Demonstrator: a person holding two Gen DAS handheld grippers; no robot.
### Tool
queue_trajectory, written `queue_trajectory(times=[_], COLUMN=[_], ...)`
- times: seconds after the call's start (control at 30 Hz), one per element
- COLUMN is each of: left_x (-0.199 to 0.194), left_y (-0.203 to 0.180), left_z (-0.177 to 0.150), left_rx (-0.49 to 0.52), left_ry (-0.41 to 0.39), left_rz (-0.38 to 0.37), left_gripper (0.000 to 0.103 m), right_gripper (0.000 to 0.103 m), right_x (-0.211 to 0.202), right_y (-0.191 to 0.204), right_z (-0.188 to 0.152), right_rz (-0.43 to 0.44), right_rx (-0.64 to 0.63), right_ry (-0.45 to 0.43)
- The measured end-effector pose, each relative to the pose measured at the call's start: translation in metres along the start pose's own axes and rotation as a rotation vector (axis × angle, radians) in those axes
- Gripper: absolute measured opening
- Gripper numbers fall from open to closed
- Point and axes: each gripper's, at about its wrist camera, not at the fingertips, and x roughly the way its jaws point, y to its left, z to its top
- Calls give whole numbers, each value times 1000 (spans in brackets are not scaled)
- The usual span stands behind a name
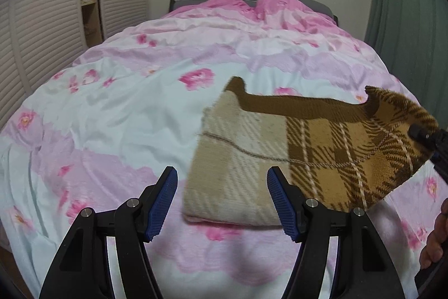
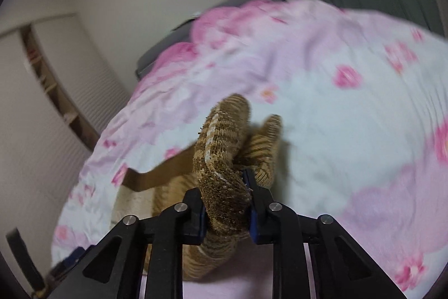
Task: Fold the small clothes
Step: 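Grasp one end of the folded sweater with the right gripper and fold it over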
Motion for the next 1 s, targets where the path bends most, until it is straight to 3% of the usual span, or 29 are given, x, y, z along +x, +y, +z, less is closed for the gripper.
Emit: queue_trajectory(times=[0.3,0.5,0.63,0.8,0.9,1.0], left_x=[-15,-16,-14,-9,-9,-13], left_y=[55,105,125,131,125,112], left_z=[-1,-8,-16,-21,-20,-17], left_rx=[-52,-111,-134,-142,-143,-121], left_ry=[-24,-11,3,17,19,10], left_rz=[68,125,145,142,123,101], left_gripper=[66,66,66,66,66,66], right_gripper=[20,19,20,20,26,47], right_x=[28,76,103,105,94,75], right_y=[110,178,186,192,194,192], right_z=[-24,-85,-126,-138,-131,-119], right_rz=[84,151,155,135,147,198], right_rx=[-259,-423,-455,-555,-569,-563], right_ry=[6,146,253,249,226,200])
